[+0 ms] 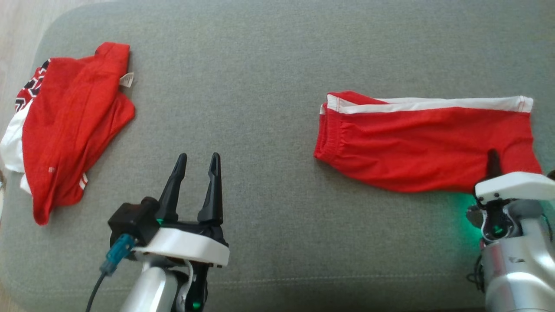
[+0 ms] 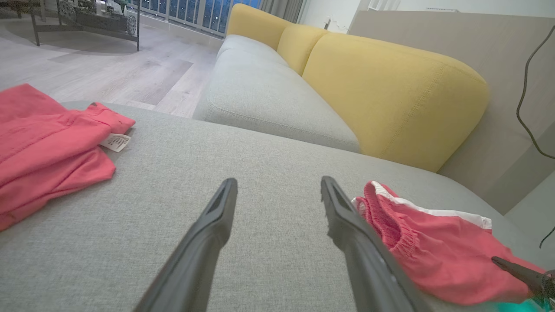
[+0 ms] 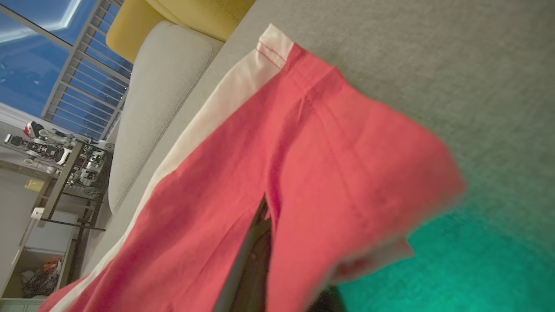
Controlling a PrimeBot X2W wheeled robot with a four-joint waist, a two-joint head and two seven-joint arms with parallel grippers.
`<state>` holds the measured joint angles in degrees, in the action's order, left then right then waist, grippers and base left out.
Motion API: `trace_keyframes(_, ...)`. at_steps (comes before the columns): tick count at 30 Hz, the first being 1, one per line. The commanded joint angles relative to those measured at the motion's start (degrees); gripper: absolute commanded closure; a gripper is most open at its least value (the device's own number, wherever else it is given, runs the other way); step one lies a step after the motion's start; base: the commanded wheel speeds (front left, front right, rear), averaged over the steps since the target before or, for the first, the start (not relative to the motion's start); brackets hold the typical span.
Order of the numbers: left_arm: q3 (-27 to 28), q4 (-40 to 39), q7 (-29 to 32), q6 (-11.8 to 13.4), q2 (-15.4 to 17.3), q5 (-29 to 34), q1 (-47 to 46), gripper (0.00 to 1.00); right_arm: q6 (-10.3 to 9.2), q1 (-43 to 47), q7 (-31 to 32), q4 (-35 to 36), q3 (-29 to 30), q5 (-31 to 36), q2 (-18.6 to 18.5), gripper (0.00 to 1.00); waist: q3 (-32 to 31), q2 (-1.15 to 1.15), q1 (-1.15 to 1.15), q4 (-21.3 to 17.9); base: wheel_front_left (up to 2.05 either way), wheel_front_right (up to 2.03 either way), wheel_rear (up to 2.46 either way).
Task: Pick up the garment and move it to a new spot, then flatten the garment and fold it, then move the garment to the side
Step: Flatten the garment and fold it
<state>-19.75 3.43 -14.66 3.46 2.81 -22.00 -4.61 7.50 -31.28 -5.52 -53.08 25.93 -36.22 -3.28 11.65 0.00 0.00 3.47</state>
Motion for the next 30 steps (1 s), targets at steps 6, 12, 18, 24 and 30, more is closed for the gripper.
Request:
trace_keyframes(6,1.8,-1.3,-0.3,-0.6,0.1,0.7,-1.1,0.00,-0.01,-2.3,-4.9,-0.1,-3.0,3.0,0.4,1.00,-1.0,0.00,0.00,0.1,0.00,0.00,0.00)
trace_keyframes(12,2.9,-1.9,-0.3,1.2,0.1,0.5,-0.7,0.00,-0.01,-3.1,-6.9,2.6,-9.5,1.8,0.4,1.00,-1.7,0.00,0.00,0.8,0.00,0.00,0.00)
trace_keyframes(18,3.2,-2.2,-0.3,2.0,0.1,3.2,-0.8,0.00,-0.01,-0.3,-8.4,8.3,-17.8,-1.0,0.4,1.00,-2.6,0.00,0.00,1.6,0.00,0.00,0.00)
trace_keyframes(24,3.1,-3.4,-0.3,3.0,0.1,3.1,-0.8,0.00,-0.01,3.4,-9.0,15.6,-27.1,-3.7,0.4,1.00,-3.4,0.00,0.00,2.6,0.00,0.00,0.00)
trace_keyframes(30,2.9,-3.0,-0.3,3.1,0.1,2.8,-0.2,0.00,-0.01,6.7,-9.2,21.2,-35.2,-5.9,0.4,1.00,-3.9,0.00,0.00,3.7,0.00,0.00,0.00)
